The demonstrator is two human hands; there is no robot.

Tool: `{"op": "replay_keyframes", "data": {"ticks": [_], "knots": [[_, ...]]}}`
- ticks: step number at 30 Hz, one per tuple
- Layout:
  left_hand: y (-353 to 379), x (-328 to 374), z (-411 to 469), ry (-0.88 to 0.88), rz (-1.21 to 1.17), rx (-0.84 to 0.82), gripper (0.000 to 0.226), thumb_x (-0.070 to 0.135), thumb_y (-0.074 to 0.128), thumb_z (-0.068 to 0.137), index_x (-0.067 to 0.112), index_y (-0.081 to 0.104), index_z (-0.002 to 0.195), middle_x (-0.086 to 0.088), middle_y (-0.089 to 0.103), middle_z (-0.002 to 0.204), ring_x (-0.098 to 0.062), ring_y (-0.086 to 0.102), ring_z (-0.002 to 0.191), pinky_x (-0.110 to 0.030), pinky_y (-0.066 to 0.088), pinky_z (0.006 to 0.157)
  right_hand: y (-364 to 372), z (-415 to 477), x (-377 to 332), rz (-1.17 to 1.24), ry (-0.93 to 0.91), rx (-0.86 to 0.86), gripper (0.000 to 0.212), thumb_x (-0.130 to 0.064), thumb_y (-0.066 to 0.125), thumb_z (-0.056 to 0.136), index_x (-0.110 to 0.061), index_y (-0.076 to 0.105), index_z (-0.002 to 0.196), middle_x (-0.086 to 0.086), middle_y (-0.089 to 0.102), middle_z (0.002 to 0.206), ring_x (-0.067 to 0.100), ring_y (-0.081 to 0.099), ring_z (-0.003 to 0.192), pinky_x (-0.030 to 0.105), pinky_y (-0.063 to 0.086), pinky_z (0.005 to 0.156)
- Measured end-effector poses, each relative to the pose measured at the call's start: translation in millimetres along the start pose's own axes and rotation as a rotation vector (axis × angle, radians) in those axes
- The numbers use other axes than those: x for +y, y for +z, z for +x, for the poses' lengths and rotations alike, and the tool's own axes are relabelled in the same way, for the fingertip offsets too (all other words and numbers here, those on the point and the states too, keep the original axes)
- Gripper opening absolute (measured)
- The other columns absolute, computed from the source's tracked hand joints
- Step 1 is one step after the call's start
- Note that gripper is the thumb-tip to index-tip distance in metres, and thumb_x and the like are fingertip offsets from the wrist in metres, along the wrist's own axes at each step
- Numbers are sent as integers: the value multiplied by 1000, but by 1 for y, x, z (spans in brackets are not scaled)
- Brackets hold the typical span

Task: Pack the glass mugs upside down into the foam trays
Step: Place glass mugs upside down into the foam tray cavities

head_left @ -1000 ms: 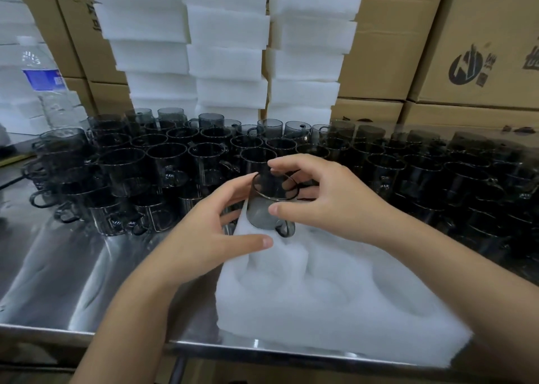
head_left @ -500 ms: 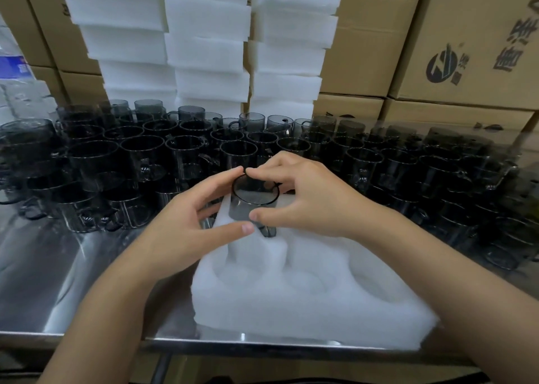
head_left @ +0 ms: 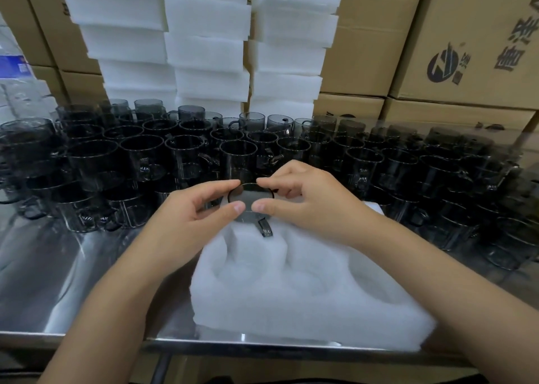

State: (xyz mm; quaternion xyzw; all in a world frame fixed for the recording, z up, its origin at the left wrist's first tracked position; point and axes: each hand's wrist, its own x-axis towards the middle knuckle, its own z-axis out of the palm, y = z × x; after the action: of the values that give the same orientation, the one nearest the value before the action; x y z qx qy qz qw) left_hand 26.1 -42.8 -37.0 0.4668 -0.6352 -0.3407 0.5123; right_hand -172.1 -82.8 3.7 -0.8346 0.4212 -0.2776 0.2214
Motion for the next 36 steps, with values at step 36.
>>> {"op": "replay_keyframes", "data": {"ticks": [36], "knots": [[1,17,23,76,363,-197,37,34,78,74,49,67,106,40,60,110,20,50,110,-10,36,94,-11,1,0,-69,-59,373,12,-22,62,89,-19,74,90,0,57,76,5,49,66,20,38,68]]}}
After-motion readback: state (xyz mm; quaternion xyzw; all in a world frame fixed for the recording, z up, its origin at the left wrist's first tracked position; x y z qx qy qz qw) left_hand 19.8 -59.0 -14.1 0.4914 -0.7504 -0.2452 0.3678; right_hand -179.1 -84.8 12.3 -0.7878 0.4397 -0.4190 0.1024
